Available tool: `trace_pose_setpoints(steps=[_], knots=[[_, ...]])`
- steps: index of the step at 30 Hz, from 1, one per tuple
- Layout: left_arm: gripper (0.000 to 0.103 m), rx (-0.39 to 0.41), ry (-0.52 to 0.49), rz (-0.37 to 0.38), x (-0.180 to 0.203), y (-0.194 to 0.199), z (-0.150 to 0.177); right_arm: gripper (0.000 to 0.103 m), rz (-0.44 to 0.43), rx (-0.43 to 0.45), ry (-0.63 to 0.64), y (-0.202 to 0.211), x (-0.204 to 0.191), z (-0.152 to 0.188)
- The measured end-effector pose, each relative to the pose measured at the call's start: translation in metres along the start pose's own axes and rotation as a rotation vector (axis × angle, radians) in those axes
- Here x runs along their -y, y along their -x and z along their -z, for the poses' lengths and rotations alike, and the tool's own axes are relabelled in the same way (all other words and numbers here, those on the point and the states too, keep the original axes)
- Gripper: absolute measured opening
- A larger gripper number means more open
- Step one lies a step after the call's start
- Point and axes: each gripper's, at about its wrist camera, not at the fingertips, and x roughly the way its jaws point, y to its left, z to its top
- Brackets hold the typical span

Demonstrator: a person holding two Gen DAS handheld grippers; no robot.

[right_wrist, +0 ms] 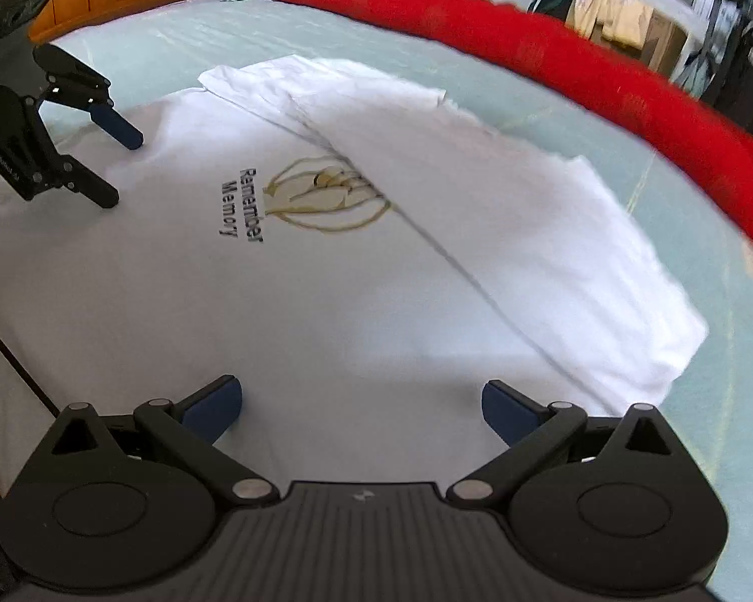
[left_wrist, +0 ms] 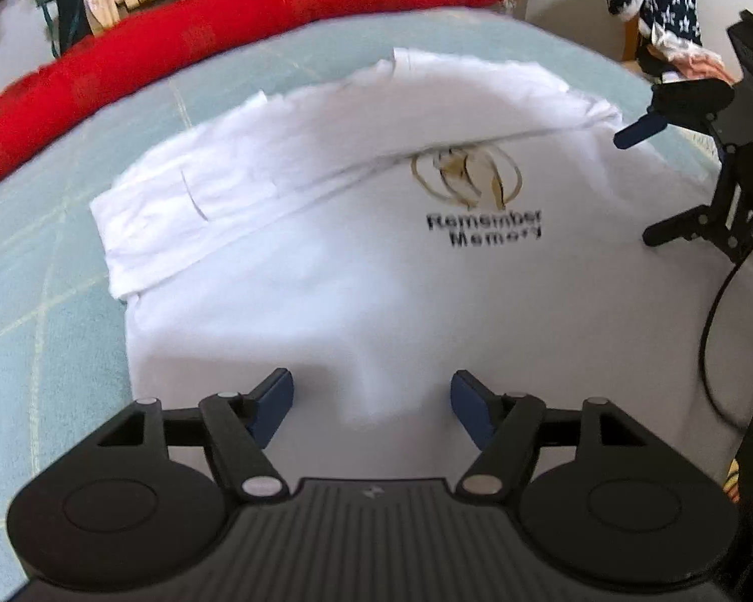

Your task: Fold clothes

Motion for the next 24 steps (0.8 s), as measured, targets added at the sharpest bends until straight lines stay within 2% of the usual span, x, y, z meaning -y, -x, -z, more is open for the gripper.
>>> trace_pose_setpoints(steps=[3,7,11,14,16,18,22,24], knots=[[0.069,0.097,0.021,-0.018,0.013,0.022,0.001,0.103,0.076,0.089,0.003,0.028,-0.014,-0.010],[0.072,0.187,0.012,-0.038,0.041,0.046,0.014,0.103,0.133,0.148,-0.033,0.064,-0.038,-0.011],[0.072,0.206,0.076,-0.059,0.064,0.049,0.033,0.103,0.176,0.171,-0.141,0.074,-0.055,0.007],[0.072,0.202,0.087,-0.090,0.080,0.039,0.047,0.103,0.187,0.147,-0.255,0.053,-0.063,0.024],[0.072,0.200,0.113,-0.099,0.087,0.033,0.056,0.103,0.226,0.159,-0.266,0.039,-0.075,0.038],[0.072,0.177,0.175,-0.114,0.089,0.029,0.068,0.103,0.229,0.116,-0.281,0.025,-0.085,0.052],[0.074,0.210,0.245,-0.136,0.092,0.039,0.092,0.103,0.215,0.180,-0.424,0.038,-0.088,0.090],[0.075,0.215,0.257,-0.143,0.093,0.044,0.100,0.103,0.221,0.201,-0.435,0.044,-0.090,0.104]])
